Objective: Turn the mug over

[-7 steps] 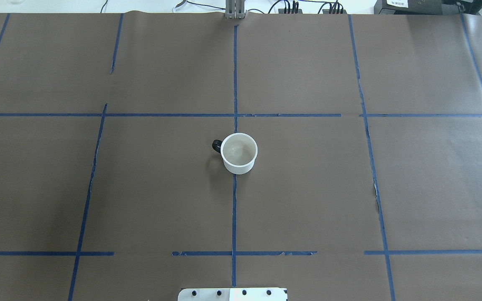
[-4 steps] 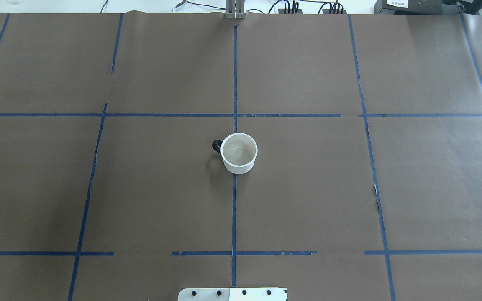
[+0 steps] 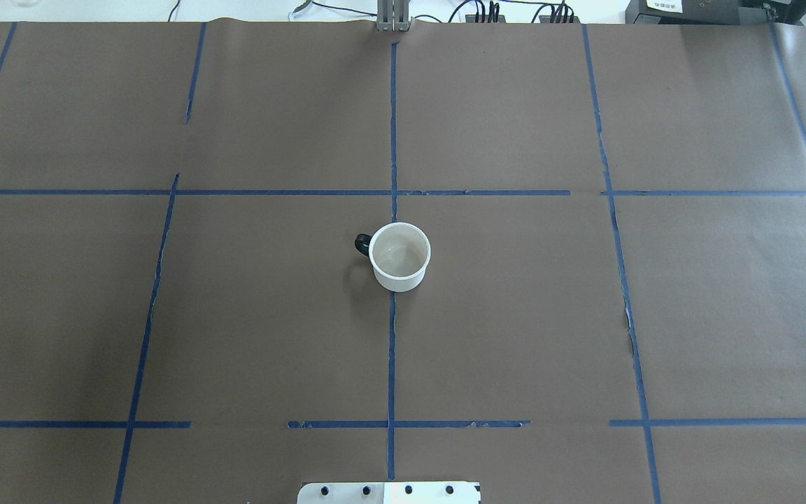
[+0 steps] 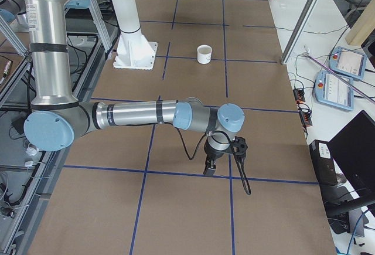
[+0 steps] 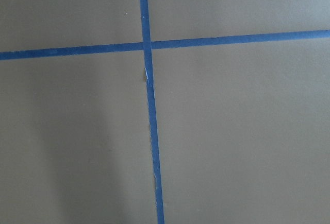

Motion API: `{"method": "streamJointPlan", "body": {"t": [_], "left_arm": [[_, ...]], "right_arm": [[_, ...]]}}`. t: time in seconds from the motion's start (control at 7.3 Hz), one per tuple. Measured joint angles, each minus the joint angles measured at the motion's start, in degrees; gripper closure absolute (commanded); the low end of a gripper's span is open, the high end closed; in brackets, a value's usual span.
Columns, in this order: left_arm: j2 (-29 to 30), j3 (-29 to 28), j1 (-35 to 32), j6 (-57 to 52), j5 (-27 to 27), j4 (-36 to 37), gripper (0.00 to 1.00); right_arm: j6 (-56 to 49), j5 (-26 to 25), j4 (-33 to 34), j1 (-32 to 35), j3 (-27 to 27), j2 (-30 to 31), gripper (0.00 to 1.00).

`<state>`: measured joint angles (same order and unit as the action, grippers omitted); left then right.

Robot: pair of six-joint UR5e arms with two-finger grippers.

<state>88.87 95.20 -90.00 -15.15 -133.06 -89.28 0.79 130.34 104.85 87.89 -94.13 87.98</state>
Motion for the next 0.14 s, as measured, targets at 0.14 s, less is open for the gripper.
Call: {"method": "streamJointPlan", "body": {"t": [0.14], "left_arm": [[-0.20,0.03,0.00,0.02,0.00,-0.01,0.00]], "right_arm": [[0.00,0.00,0.00,0.00,0.00,0.00,0.00]]}}
